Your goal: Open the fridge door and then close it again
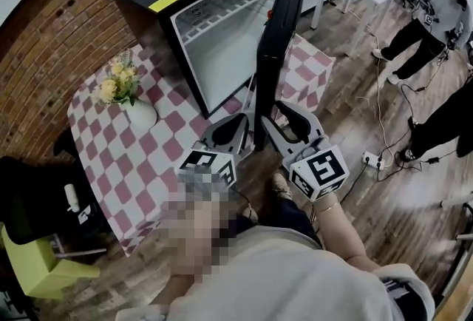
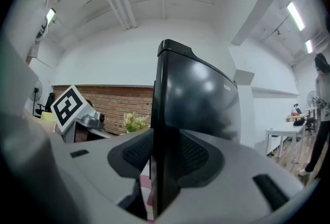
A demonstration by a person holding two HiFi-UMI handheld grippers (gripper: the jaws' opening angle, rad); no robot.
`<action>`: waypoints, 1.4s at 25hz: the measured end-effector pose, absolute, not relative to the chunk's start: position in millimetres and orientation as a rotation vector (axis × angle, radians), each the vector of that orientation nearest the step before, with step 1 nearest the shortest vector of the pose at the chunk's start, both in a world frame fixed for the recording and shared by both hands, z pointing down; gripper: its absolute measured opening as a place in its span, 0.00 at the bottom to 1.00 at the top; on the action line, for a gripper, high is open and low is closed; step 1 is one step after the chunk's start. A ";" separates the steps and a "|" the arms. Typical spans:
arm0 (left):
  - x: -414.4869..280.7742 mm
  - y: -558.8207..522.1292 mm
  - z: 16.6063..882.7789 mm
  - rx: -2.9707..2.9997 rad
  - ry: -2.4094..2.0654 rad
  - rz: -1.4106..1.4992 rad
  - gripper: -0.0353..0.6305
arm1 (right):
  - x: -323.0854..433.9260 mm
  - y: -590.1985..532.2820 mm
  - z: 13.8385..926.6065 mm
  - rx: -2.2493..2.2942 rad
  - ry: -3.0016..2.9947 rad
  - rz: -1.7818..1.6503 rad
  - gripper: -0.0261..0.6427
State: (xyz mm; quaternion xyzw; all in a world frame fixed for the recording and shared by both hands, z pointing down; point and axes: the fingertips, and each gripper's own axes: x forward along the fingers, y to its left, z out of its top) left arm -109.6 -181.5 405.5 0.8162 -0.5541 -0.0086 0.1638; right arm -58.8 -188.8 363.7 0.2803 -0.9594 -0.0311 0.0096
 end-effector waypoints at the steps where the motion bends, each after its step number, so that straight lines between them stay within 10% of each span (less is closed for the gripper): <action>1: -116.0 -181.8 405.0 2.314 -1.600 -0.032 0.07 | -65.8 -189.3 364.0 0.846 -3.000 -0.100 0.26; 35: -246.4 -205.0 388.4 2.003 -2.040 -0.148 0.06 | -220.3 -251.8 353.4 0.378 -3.061 -0.123 0.06</action>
